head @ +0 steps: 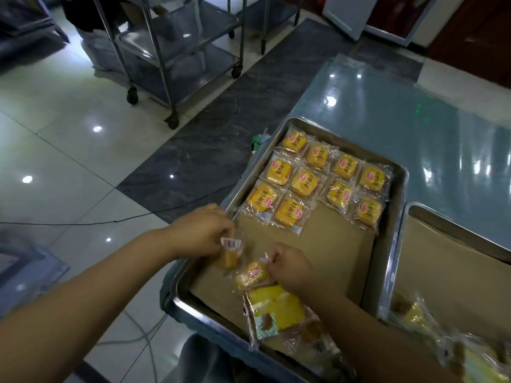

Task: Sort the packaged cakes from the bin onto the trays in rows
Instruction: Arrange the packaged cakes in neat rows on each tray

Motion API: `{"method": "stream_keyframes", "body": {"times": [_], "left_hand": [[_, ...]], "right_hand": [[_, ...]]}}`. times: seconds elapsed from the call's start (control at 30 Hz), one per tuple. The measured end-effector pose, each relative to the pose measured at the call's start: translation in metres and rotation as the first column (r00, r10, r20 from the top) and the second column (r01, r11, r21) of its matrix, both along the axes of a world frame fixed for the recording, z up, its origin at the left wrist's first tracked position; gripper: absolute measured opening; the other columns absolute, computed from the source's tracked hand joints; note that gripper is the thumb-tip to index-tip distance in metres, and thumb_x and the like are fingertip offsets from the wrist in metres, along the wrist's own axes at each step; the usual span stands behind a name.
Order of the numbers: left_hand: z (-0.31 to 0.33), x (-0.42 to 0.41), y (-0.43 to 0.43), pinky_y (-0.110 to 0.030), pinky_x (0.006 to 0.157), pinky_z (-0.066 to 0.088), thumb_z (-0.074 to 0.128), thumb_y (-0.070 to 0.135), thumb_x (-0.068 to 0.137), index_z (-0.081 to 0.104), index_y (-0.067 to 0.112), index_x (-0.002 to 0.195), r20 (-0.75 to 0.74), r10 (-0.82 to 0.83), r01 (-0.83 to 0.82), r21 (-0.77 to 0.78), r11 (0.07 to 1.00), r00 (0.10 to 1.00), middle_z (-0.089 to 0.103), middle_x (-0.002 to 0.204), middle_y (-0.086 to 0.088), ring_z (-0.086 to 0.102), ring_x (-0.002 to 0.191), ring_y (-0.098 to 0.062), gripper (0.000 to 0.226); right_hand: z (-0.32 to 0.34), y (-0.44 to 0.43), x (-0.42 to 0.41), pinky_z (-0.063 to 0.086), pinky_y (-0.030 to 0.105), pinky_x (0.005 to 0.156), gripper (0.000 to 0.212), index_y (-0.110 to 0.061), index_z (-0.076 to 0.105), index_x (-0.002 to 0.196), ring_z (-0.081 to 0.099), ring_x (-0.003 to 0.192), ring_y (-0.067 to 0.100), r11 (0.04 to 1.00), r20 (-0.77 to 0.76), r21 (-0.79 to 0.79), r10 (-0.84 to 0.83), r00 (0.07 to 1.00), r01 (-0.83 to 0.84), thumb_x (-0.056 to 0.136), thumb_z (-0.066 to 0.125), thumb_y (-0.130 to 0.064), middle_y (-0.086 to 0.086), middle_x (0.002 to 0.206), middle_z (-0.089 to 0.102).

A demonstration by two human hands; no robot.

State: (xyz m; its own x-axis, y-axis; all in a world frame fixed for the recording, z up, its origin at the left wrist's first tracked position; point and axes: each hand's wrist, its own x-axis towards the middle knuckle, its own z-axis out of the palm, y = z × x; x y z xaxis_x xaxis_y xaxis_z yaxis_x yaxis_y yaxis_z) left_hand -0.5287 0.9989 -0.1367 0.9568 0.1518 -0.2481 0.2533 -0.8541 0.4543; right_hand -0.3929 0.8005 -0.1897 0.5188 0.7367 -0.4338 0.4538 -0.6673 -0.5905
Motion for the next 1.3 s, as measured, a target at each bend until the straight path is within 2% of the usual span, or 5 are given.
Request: {"method": "stream_keyframes", "body": {"times": [0.13,0.27,0.83,1.07,1.3], "left_hand": [[0.003,0.007,-0.007,-0.015,0.063,0.034,0.072,0.024,0.078,0.062,0.033,0.092,0.283,0.194,-0.202,-0.001,0.979,0.939,0.049,0.090,0.015,0.048,0.087,-0.006,0.019],[-0.008,0.004,-0.024,-0.026,0.059,0.044,0.076,0.008,0.071,0.069,0.016,0.093,0.414,0.016,-0.103,0.187,0.977,0.910,0.061,0.090,-0.004,0.057,0.081,-0.021,0.024],[-0.036,-0.016,-0.032,-0.030,0.068,0.055,0.079,0.008,0.064,0.072,0.013,0.099,0.279,-0.111,0.031,0.275,0.961,0.954,0.067,0.095,-0.007,0.065,0.084,-0.023,0.036],[-0.037,-0.001,-0.042,-0.034,0.078,0.053,0.080,0.010,0.067,0.071,0.011,0.103,0.316,-0.055,-0.024,0.238,0.971,0.947,0.068,0.101,-0.008,0.064,0.093,-0.026,0.037],[-0.053,0.009,-0.043,-0.031,0.110,0.024,0.060,0.028,0.088,0.036,0.016,0.143,0.162,0.035,-0.068,0.205,0.976,0.986,0.034,0.149,-0.005,0.030,0.136,-0.022,0.061]], "right_hand": [[0.005,-0.011,0.015,0.048,0.034,0.060,0.020,-0.024,0.047,0.063,0.056,0.062,0.016,0.995,0.006,-0.001,-0.102,0.995,0.102,0.075,0.062,-0.020,-0.005,0.059,0.057],[0.005,-0.018,0.024,0.039,0.025,0.053,0.023,-0.024,0.047,0.062,0.048,0.060,0.007,0.994,-0.008,-0.088,-0.064,0.998,0.063,0.071,0.068,-0.021,-0.008,0.064,0.054],[0.022,-0.006,0.041,0.054,0.039,0.063,0.019,-0.031,0.057,0.073,0.062,0.069,0.015,0.958,-0.032,0.192,-0.211,0.977,0.213,0.087,0.057,-0.017,-0.006,0.073,0.064],[0.021,0.015,0.044,0.044,0.026,0.060,0.013,-0.035,0.059,0.081,0.052,0.066,-0.001,0.985,0.089,0.150,-0.101,0.991,0.087,0.087,0.057,-0.024,-0.020,0.066,0.055],[0.032,-0.006,0.040,0.051,0.037,0.062,0.018,-0.027,0.051,0.089,0.059,0.074,0.019,0.867,-0.047,0.159,-0.471,0.881,0.472,0.084,0.053,-0.010,0.000,0.079,0.058]]}}
